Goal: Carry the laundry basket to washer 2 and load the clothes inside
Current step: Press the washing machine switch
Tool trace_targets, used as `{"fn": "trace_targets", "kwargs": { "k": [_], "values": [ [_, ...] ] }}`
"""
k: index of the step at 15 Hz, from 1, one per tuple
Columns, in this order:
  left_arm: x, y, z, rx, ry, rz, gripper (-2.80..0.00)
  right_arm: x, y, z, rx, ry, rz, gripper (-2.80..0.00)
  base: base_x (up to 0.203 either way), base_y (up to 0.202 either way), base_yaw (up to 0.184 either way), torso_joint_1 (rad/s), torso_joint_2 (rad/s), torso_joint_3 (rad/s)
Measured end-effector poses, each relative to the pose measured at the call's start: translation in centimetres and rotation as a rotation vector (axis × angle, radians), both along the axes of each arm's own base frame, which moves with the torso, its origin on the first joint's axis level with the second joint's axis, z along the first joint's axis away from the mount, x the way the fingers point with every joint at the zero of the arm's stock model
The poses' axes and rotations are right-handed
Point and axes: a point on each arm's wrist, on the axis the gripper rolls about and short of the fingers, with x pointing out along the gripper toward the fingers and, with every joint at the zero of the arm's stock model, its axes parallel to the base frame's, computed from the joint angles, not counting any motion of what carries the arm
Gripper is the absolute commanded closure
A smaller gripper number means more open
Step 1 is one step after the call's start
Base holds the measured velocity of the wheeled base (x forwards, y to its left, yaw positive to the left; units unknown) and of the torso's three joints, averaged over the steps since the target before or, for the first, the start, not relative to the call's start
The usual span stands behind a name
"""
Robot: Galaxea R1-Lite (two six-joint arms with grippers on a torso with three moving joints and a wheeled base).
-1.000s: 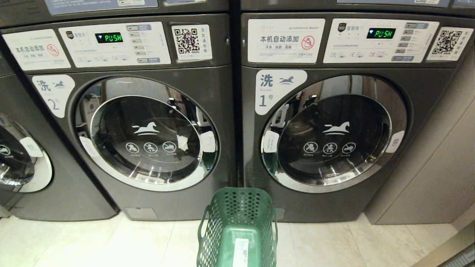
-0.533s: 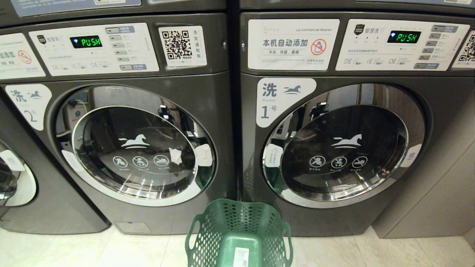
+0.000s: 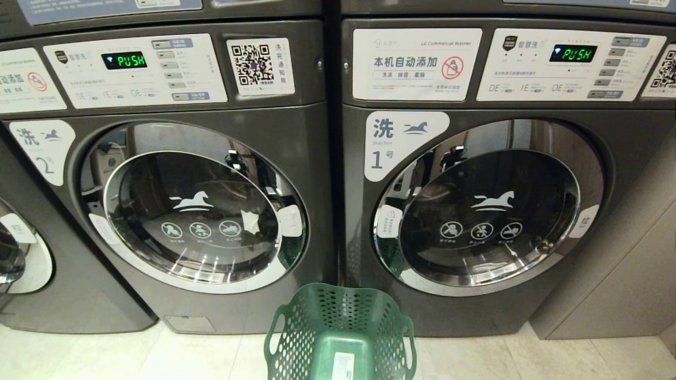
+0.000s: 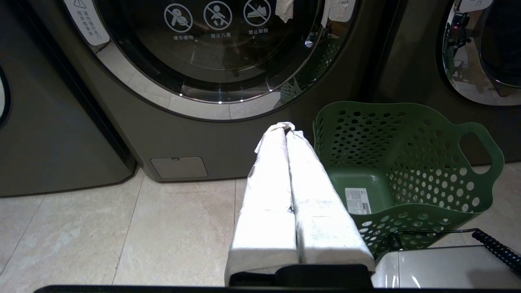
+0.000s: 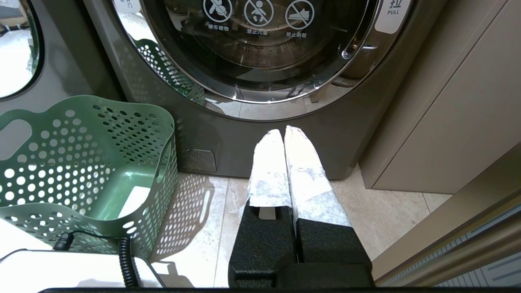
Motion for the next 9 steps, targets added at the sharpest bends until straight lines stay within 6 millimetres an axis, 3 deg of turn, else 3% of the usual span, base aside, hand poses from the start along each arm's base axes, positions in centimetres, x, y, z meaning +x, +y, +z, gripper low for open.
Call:
{"fn": "trace_targets", "kwargs": {
  "k": [5, 6, 9],
  "values": [
    [0.0, -0.1, 0.1, 0.021, -0.006, -0.024, 0.00, 0.0, 0.0, 0.0, 0.002, 0.000, 0.000, 0.00, 0.000, 0.000, 0.000, 0.000, 0.00, 0.000],
    [-0.2, -0.1, 0.9, 0.018, -0.043, -0.042, 0.00, 0.0, 0.0, 0.0, 0.002, 0.000, 0.000, 0.00, 0.000, 0.000, 0.000, 0.000, 0.00, 0.000],
    [-1.9, -0.4, 6.7, 0.016, -0.195, -0.177, 0.00, 0.0, 0.0, 0.0, -0.003, 0.000, 0.000, 0.00, 0.000, 0.000, 0.000, 0.000, 0.00, 0.000]
  ]
}}
